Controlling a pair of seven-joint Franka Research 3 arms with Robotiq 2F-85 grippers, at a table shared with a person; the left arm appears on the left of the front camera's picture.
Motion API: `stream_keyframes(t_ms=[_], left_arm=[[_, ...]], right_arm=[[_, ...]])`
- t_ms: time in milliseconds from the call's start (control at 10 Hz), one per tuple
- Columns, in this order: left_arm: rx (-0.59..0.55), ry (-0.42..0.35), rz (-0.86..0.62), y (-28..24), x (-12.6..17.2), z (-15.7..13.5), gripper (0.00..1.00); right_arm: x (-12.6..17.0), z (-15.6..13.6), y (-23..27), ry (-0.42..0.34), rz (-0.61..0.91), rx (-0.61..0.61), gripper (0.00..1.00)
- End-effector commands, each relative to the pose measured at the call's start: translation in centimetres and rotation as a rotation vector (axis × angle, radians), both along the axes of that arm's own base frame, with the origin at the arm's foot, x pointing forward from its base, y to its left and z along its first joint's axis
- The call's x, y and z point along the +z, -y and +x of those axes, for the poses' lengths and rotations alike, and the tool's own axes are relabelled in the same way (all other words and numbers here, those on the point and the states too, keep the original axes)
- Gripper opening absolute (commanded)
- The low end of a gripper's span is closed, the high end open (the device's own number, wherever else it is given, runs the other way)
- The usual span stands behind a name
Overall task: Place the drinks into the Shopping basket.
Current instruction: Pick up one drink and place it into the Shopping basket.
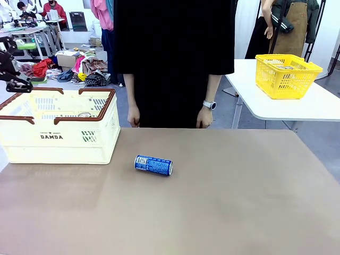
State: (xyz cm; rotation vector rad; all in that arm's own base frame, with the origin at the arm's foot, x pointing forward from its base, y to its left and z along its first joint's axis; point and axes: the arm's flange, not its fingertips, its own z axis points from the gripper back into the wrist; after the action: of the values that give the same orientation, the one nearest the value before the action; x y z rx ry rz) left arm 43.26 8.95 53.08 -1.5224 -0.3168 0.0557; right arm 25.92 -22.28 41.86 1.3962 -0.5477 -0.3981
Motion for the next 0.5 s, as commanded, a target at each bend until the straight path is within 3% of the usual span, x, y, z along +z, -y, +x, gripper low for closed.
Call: stream_keyframes(t_ms=[0,400], left_arm=[[0.028,-0.013,-0.028,-0.09,1.31,-0.16,1.0],[0.028,-0.013,-0.028,-0.09,1.31,-0.16,1.0]], right_arm=[[0.23,-0.04,0.03,0.007,0.003,0.001,1.0],[0.23,-0.04,0.03,0.007,0.003,0.001,1.0]])
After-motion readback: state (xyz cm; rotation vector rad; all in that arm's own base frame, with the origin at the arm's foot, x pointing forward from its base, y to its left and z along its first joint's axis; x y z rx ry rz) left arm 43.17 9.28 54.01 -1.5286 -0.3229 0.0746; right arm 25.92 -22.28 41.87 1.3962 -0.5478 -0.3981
